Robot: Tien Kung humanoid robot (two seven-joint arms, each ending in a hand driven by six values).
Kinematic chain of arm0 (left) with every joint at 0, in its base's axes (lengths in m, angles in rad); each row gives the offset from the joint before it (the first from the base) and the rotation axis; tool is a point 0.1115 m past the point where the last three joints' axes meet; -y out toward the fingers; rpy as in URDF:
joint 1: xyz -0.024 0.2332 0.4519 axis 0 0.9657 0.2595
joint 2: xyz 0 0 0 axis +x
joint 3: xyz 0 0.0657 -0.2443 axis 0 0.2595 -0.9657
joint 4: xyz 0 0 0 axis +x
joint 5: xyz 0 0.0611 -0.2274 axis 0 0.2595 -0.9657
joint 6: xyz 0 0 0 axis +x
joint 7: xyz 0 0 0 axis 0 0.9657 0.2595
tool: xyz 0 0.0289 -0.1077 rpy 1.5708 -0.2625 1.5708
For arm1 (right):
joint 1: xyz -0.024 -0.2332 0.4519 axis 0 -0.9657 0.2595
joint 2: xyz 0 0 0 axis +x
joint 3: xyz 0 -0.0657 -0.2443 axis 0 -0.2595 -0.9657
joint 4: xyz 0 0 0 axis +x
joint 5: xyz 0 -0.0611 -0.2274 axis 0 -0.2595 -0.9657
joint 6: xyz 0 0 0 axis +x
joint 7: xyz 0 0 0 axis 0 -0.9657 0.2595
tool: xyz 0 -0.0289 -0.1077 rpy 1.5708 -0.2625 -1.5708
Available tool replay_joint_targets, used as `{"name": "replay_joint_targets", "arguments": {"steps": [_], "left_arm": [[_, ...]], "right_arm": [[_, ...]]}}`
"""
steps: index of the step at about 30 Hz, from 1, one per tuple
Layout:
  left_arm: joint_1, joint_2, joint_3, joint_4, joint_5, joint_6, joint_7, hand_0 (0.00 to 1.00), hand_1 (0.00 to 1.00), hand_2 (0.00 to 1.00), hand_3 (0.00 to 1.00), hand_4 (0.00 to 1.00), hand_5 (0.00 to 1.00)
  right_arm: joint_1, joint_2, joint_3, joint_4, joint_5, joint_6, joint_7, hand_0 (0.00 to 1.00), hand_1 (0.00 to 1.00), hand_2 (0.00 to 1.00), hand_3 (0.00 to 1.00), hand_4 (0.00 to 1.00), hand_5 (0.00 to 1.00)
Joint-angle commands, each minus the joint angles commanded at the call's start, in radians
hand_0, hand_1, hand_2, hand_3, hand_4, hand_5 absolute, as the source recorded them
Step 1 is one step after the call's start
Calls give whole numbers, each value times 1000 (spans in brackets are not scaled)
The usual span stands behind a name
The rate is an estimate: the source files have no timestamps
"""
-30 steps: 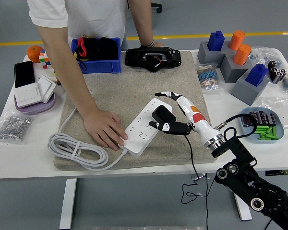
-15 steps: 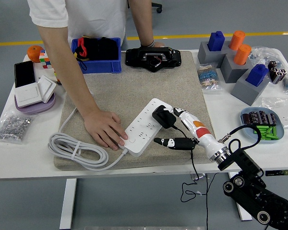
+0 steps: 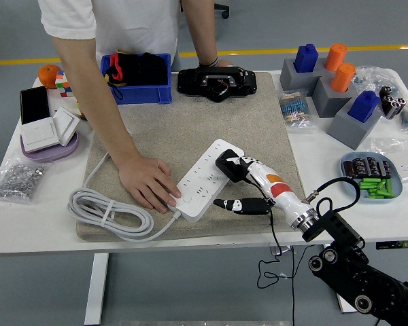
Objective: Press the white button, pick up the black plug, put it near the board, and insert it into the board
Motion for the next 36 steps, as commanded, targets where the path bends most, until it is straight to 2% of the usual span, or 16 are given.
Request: {"name": "replay_joint_targets", "arguments": {"steps": [10, 36], "left_arm": [[1, -1, -8, 0, 4, 1, 2, 690, 636, 613, 632, 560, 166], [-1, -2, -14, 0, 7, 0, 5, 690, 636, 613, 632, 560, 166]], "right_arm": [[20, 14, -11, -33, 4, 6, -7, 985, 927, 856, 797, 998, 495], [97, 42, -88, -46, 32, 15, -11, 986, 920, 850, 786, 998, 492]]}}
